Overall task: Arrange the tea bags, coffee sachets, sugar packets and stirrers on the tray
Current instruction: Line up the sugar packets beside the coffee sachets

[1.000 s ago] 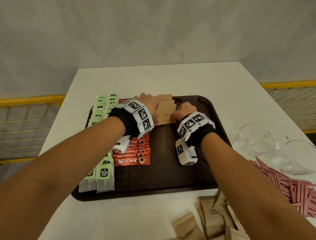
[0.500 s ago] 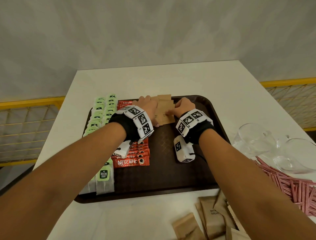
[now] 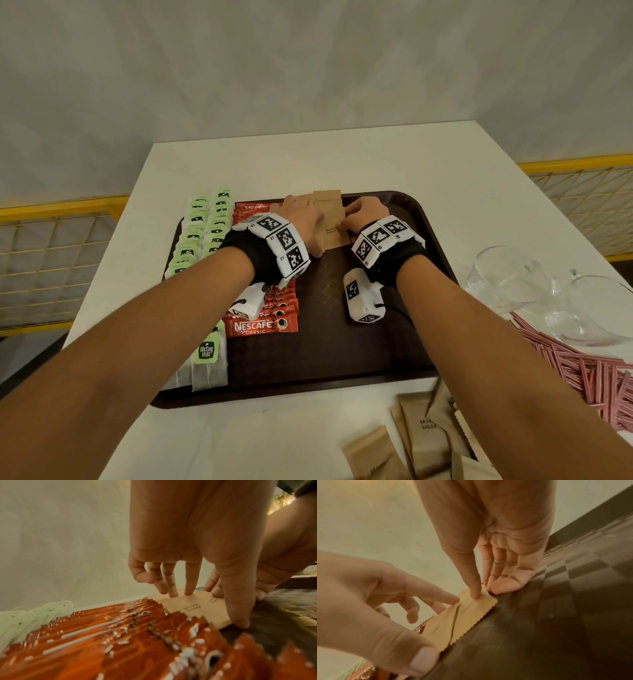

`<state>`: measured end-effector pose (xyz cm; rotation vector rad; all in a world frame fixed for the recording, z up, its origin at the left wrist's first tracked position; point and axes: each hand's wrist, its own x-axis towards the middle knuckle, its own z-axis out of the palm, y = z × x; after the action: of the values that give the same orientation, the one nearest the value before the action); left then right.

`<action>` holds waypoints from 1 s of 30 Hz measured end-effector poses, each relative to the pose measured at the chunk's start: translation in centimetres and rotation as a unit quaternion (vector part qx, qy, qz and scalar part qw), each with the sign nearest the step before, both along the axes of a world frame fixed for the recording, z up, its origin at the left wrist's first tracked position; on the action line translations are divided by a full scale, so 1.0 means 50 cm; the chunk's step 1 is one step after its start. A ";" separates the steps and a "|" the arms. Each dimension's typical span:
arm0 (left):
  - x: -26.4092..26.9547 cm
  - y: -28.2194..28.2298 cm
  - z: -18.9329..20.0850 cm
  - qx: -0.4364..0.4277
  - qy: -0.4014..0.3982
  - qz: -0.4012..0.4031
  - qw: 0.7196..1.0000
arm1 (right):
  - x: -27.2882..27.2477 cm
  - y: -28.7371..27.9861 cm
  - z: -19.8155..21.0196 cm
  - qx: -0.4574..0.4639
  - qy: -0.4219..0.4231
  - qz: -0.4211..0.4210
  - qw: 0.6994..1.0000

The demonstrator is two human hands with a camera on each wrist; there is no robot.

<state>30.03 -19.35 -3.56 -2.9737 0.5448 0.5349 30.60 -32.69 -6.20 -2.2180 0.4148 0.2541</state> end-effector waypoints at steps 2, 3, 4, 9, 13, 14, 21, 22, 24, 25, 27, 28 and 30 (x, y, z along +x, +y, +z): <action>0.000 0.000 -0.002 0.000 0.004 -0.003 1.000 | -0.002 0.000 0.000 0.010 0.001 -0.004 1.000; 0.001 0.000 -0.002 -0.001 0.004 -0.004 1.000 | -0.003 0.000 0.000 0.014 -0.001 -0.007 1.000; 0.001 0.000 -0.003 -0.002 0.004 -0.005 1.000 | -0.004 -0.001 -0.002 0.018 -0.004 -0.011 1.000; 0.000 0.002 -0.003 -0.014 0.000 -0.003 1.000 | -0.017 0.001 -0.008 0.011 -0.011 -0.011 1.000; -0.003 0.004 -0.004 -0.018 -0.003 -0.002 1.000 | -0.022 0.001 -0.004 0.000 -0.016 -0.002 1.000; -0.004 0.006 -0.003 -0.015 -0.007 -0.002 1.000 | -0.022 -0.001 -0.002 0.004 -0.016 -0.002 1.000; -0.007 0.014 -0.003 0.006 -0.016 0.004 1.000 | -0.031 -0.004 0.008 0.015 0.002 -0.016 1.000; -0.006 0.013 -0.003 0.005 -0.013 0.005 1.000 | -0.032 -0.004 0.009 0.013 0.004 -0.014 1.000; -0.004 0.011 -0.003 0.005 -0.006 0.008 1.000 | -0.029 -0.004 0.009 0.016 0.003 -0.015 1.000; -0.002 0.011 -0.003 0.006 -0.004 0.010 1.000 | -0.027 -0.003 0.008 0.020 0.001 -0.017 1.000; 0.001 0.011 -0.005 0.009 -0.004 0.014 1.000 | -0.025 0.000 0.003 0.026 -0.004 -0.026 0.999; 0.001 0.011 -0.007 0.010 -0.004 0.015 1.000 | -0.023 0.001 0.000 0.026 -0.006 -0.030 0.999; 0.003 0.011 -0.010 0.010 -0.006 0.017 1.000 | -0.023 0.000 -0.004 0.019 -0.011 -0.032 0.999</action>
<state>30.16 -18.79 -4.06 -2.9700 0.4843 0.5222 29.47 -32.69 -6.40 -2.1649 0.4646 0.2002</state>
